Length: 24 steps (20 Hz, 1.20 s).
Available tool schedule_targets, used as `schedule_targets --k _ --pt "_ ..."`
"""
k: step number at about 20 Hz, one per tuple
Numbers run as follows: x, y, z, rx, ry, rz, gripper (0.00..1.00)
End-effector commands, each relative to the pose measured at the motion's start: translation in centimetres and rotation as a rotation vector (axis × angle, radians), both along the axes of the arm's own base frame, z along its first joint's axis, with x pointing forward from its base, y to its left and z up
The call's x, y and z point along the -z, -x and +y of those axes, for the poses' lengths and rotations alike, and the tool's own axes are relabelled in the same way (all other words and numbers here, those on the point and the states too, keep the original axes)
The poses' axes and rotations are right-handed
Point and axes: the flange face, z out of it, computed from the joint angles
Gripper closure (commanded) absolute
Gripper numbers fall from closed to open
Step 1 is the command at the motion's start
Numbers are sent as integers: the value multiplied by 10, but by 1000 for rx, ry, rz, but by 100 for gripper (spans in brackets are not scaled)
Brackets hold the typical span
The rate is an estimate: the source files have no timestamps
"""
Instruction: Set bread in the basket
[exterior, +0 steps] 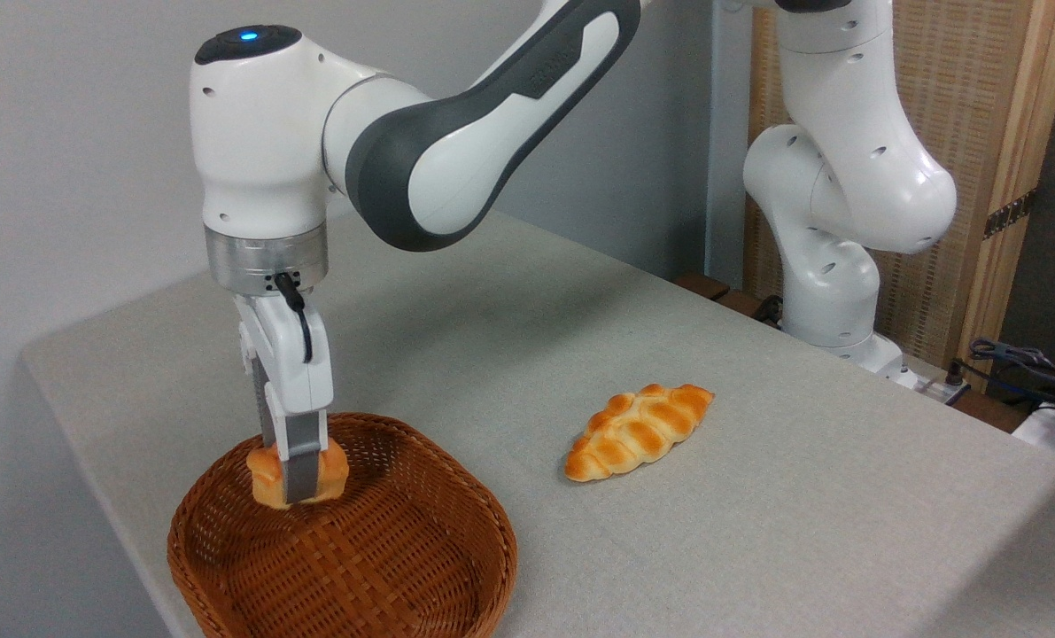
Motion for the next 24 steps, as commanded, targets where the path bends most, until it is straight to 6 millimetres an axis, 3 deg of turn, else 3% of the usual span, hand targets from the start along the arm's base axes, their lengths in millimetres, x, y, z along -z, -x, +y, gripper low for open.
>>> schedule_targets --k 1,4,6,11,15,20,22,24 --pt "-6 -2 -6 -13 0 -17 0" --pt "-11 0 -6 -10 0 -24 0" --pt "-34 7 -1 -18 -1 -40 0" --pt "-91 56 28 -48 -24 96 0" --pt "-111 85 33 -141 -32 245 0" --pt "-138 84 44 -237 -29 247 0" --pt "-159 80 64 -272 -17 205 0" --pt "-164 79 88 -306 -12 193 0"
